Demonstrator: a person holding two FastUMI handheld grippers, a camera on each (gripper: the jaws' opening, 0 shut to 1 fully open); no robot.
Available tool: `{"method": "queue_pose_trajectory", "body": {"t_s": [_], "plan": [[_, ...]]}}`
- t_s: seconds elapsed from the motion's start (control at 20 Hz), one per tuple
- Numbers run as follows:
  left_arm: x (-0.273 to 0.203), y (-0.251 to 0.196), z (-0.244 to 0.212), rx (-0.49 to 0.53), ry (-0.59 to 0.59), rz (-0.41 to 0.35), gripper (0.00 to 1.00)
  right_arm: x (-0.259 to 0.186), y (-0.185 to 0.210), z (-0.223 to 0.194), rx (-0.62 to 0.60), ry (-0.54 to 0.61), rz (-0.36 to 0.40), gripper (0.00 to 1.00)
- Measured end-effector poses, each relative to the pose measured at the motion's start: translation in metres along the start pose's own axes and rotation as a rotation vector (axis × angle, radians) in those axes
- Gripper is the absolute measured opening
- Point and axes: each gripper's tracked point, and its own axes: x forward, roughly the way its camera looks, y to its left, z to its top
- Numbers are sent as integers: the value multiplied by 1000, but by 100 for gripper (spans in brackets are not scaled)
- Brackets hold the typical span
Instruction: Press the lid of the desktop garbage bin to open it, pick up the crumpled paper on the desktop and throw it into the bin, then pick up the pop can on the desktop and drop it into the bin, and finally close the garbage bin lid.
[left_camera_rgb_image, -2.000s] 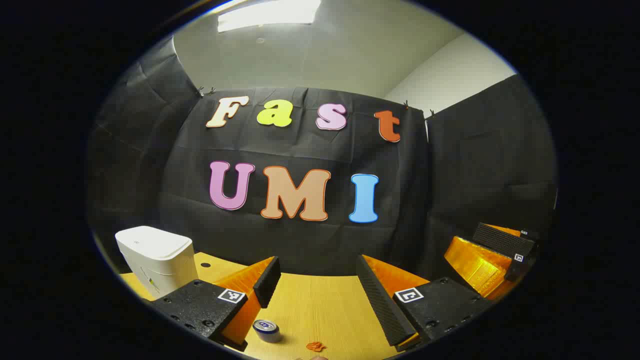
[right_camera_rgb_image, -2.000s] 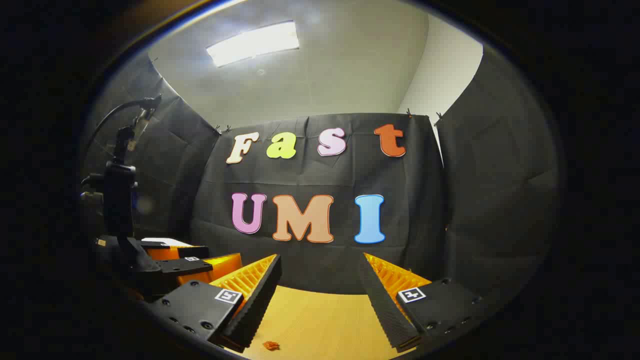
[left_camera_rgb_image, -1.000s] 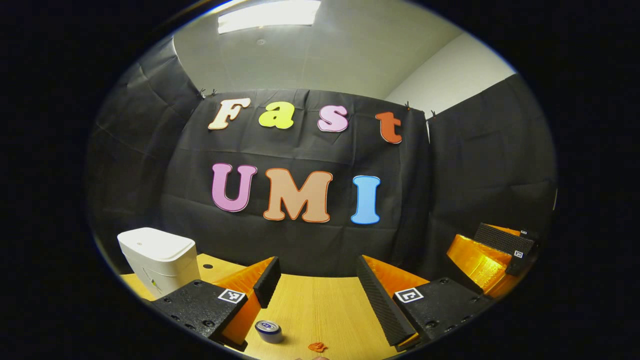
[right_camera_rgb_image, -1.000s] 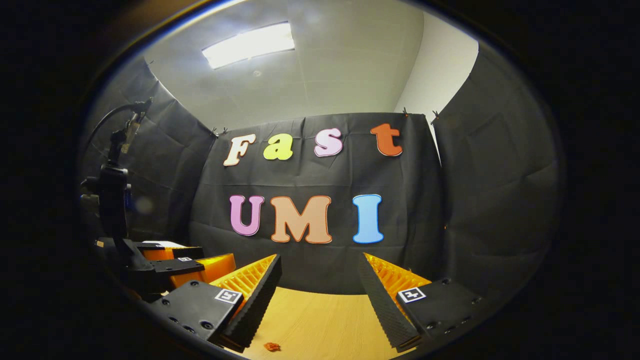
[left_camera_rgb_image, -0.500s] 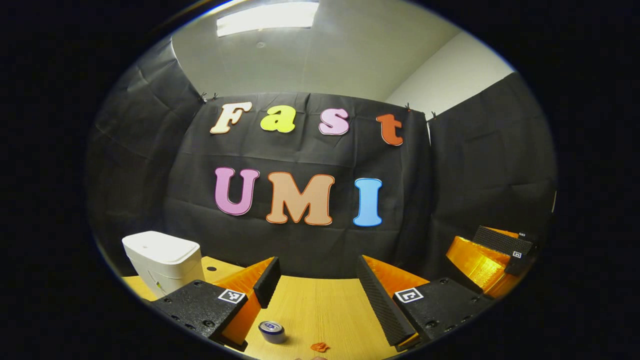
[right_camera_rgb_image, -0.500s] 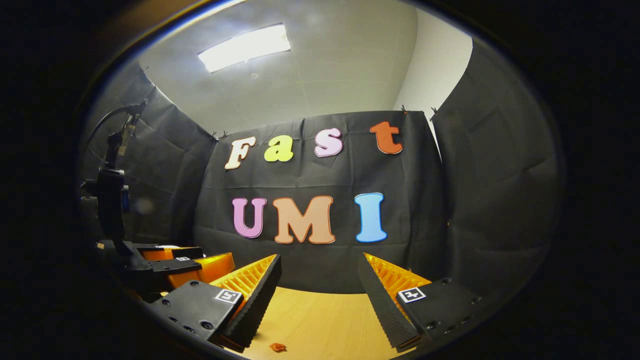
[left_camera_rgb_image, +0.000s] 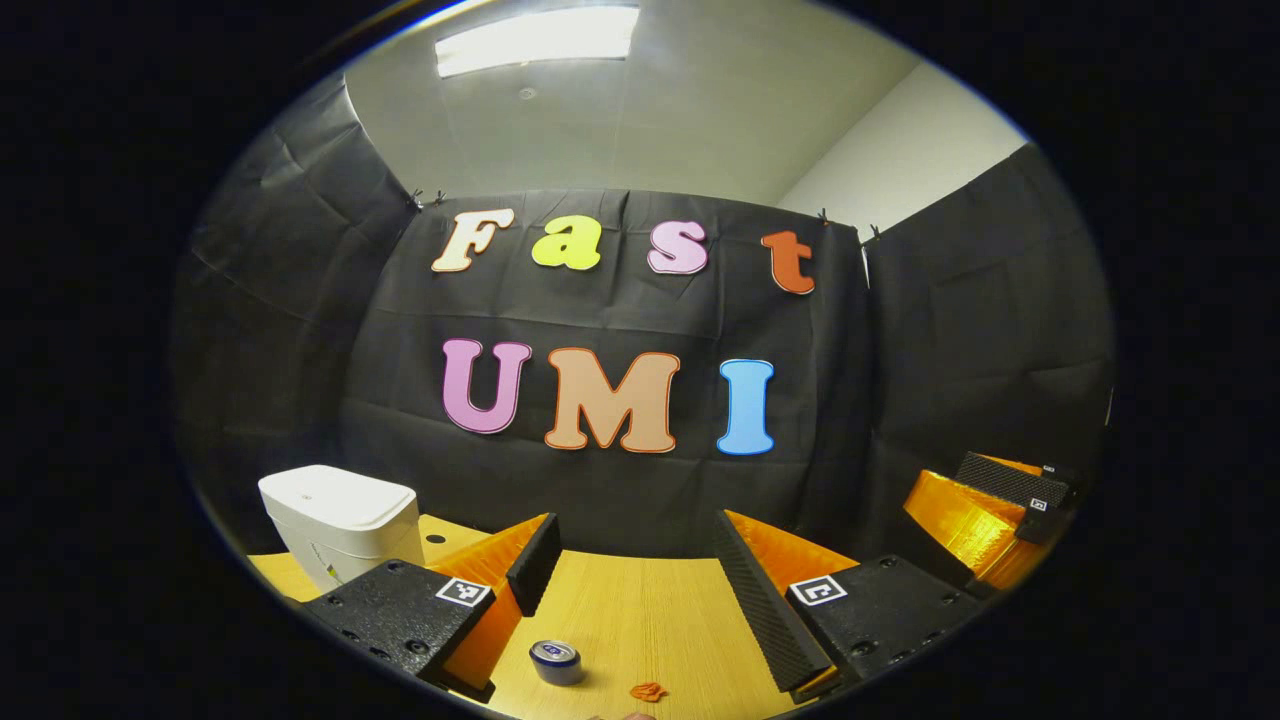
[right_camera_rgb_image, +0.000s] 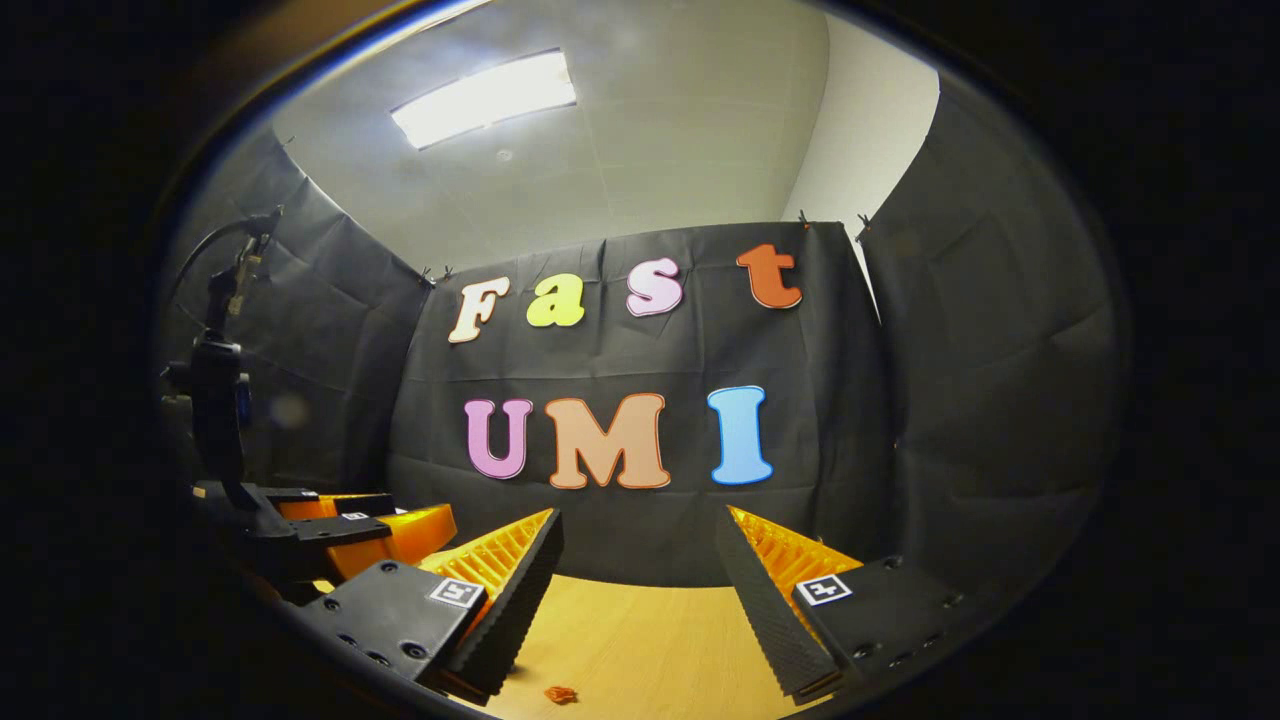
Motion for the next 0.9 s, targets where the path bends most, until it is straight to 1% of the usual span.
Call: {"method": "queue_pose_trajectory", "body": {"t_s": [0.3, 0.5, 0.9], "plan": [[-3, 1, -3, 13, 6, 3, 92, -6, -18, -3, 27, 2, -54, 96], [-4, 2, -1, 29, -1, 6, 92, -9, -23, -10, 39, 21, -70, 96], [-4, -5, -1, 28, 1, -13, 92, -13, -28, -9, 47, 15, -81, 96]]}}
